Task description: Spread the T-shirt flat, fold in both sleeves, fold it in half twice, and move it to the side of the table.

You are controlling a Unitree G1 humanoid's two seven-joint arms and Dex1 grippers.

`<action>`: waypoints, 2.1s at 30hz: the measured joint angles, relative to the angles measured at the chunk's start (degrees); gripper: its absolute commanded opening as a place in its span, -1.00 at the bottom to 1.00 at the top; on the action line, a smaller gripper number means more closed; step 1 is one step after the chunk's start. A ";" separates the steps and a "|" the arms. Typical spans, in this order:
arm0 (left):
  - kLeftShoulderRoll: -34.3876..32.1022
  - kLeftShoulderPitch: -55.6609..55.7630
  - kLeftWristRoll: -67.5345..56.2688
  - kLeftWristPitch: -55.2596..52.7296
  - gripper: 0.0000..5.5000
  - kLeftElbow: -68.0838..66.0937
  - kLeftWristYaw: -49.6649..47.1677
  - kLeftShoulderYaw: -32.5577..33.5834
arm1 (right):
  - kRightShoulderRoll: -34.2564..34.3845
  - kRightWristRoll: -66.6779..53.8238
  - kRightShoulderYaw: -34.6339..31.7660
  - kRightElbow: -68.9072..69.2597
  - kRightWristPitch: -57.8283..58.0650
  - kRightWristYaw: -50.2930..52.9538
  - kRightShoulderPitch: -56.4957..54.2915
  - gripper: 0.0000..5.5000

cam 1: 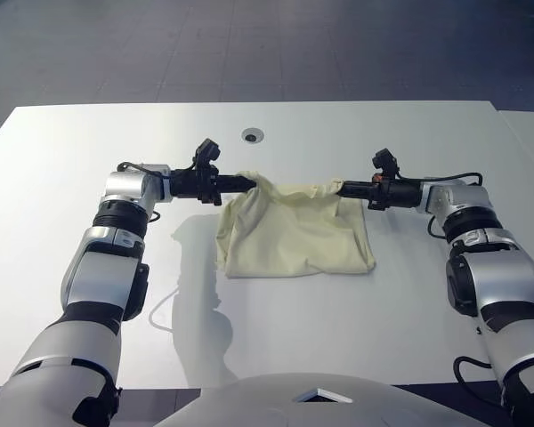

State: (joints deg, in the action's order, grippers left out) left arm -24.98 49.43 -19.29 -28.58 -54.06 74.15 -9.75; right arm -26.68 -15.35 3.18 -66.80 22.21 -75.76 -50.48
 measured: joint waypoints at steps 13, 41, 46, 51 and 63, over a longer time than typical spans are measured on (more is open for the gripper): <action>2.95 0.93 5.62 5.70 -1.00 -7.51 -7.23 4.35 | 1.92 4.33 -2.13 -2.32 -3.10 2.83 0.01 -0.99; 4.19 -25.30 8.10 -0.64 0.66 46.42 -32.77 9.05 | 4.98 9.07 -5.35 16.57 -24.51 25.88 9.81 0.56; 2.28 -40.04 14.33 -7.83 0.96 69.89 -38.87 2.34 | 3.14 18.58 2.04 16.79 -34.09 27.17 11.79 0.86; -7.84 -43.84 26.52 -8.95 0.96 78.03 -40.07 -7.69 | 0.10 27.03 8.68 13.87 -44.68 31.92 11.65 0.95; -11.89 -35.28 33.55 3.84 0.96 65.04 -38.58 -13.28 | -6.38 29.43 13.46 23.36 -49.06 29.93 15.55 0.95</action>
State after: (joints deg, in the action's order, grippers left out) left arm -36.87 14.14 14.27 -24.73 10.98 35.58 -23.03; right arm -33.06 14.08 16.64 -43.44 -26.84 -45.83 -34.93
